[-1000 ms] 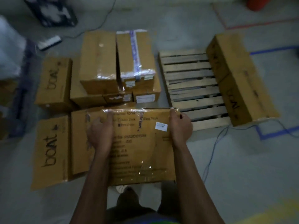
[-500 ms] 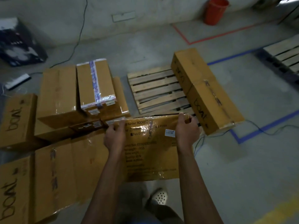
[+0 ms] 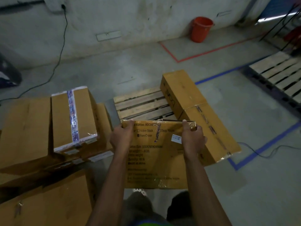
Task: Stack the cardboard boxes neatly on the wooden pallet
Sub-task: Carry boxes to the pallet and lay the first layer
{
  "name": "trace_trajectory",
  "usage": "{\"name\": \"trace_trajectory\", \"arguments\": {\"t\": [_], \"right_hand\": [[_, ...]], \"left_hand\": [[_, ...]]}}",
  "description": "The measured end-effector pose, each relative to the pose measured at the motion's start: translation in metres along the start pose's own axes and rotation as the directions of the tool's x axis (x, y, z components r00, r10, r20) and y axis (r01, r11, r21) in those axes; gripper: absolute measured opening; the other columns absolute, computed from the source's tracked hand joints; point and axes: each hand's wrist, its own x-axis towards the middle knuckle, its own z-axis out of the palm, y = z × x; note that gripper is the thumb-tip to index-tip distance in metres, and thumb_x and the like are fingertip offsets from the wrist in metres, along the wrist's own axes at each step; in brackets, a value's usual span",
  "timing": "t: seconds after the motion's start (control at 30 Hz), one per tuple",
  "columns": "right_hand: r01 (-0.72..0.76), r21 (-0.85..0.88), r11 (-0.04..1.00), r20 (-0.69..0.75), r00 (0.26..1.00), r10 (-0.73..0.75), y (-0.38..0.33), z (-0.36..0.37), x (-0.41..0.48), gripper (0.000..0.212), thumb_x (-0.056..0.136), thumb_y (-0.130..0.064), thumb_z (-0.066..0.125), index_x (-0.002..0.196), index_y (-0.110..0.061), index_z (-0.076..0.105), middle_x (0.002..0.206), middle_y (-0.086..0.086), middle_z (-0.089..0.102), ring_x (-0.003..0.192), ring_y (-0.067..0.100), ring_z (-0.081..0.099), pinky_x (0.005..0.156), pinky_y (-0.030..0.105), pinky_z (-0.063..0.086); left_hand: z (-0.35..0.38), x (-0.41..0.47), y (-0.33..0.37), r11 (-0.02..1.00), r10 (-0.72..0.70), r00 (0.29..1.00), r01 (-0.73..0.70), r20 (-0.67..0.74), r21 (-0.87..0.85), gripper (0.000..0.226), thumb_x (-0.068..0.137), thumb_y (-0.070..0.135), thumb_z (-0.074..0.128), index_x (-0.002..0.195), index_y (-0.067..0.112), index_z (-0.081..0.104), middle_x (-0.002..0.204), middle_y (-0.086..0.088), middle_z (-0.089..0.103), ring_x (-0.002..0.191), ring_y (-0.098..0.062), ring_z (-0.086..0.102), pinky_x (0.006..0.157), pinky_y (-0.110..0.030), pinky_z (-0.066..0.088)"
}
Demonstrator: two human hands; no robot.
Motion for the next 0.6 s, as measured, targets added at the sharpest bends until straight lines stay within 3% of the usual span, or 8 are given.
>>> {"name": "trace_trajectory", "arguments": {"t": [0.07, 0.13, 0.3, 0.47, 0.53, 0.6], "right_hand": [[-0.014, -0.024, 1.0, 0.005, 1.0, 0.014, -0.014, 0.019, 0.019, 0.06, 0.085, -0.064, 0.065, 0.129, -0.023, 0.06, 0.115, 0.007, 0.057, 0.125, 0.033, 0.049, 0.106, 0.054, 0.042], [-0.009, -0.039, 0.999, 0.035, 0.999, 0.01, -0.032, 0.043, 0.04, 0.064, 0.084, -0.065, 0.067, 0.132, -0.023, 0.058, 0.116, 0.007, 0.057, 0.126, 0.033, 0.048, 0.107, 0.053, 0.041], [0.034, -0.074, 0.997, 0.118, 0.993, -0.026, -0.076, 0.118, 0.111, 0.083, 0.08, -0.073, 0.066, 0.144, -0.023, 0.049, 0.132, 0.009, 0.054, 0.127, 0.033, 0.046, 0.108, 0.055, 0.04], [0.189, -0.048, 0.981, 0.23, 0.958, -0.174, -0.112, 0.219, 0.225, 0.108, 0.066, -0.095, 0.041, 0.148, -0.025, 0.044, 0.149, 0.008, 0.048, 0.14, 0.03, 0.037, 0.115, 0.058, 0.028], [0.195, 0.02, 0.981, 0.261, 0.946, -0.194, -0.118, 0.26, 0.277, 0.104, 0.067, -0.096, 0.043, 0.144, -0.026, 0.048, 0.143, 0.007, 0.05, 0.135, 0.027, 0.041, 0.113, 0.056, 0.033], [0.175, 0.105, 0.979, 0.297, 0.934, -0.199, -0.115, 0.296, 0.326, 0.089, 0.074, -0.087, 0.05, 0.14, -0.026, 0.051, 0.135, 0.007, 0.051, 0.126, 0.022, 0.046, 0.107, 0.048, 0.042]], "left_hand": [[0.007, 0.018, 0.021, 0.999, 0.0, 1.0, -0.001, 0.013, 0.046, 0.026, 0.098, 0.053, 0.057, 0.084, 0.031, 0.054, 0.086, 0.01, 0.051, 0.076, -0.003, 0.043, 0.076, -0.034, 0.038], [0.016, 0.044, 0.041, 0.993, 0.003, 1.0, -0.002, -0.007, 0.122, 0.029, 0.099, 0.054, 0.055, 0.083, 0.03, 0.054, 0.085, 0.008, 0.051, 0.075, -0.005, 0.044, 0.079, -0.035, 0.039], [0.062, 0.138, 0.073, 0.976, 0.016, 0.995, 0.006, -0.098, 0.217, 0.04, 0.092, 0.065, 0.058, 0.092, 0.025, 0.059, 0.096, 0.002, 0.061, 0.101, -0.023, 0.058, 0.089, -0.039, 0.039], [0.13, 0.252, 0.107, 0.964, 0.023, 0.983, 0.027, -0.184, 0.264, 0.041, 0.089, 0.064, 0.062, 0.103, 0.025, 0.062, 0.103, 0.003, 0.068, 0.111, -0.023, 0.06, 0.099, -0.038, 0.033], [0.16, 0.296, 0.112, 0.965, 0.026, 0.983, 0.022, -0.18, 0.26, 0.038, 0.087, 0.063, 0.064, 0.107, 0.031, 0.06, 0.102, 0.009, 0.068, 0.108, -0.02, 0.063, 0.106, -0.043, 0.042], [0.187, 0.337, 0.106, 0.973, 0.021, 0.986, 0.018, -0.166, 0.232, 0.033, 0.085, 0.056, 0.066, 0.11, 0.035, 0.059, 0.101, 0.012, 0.068, 0.101, -0.014, 0.067, 0.096, -0.05, 0.055]]}}
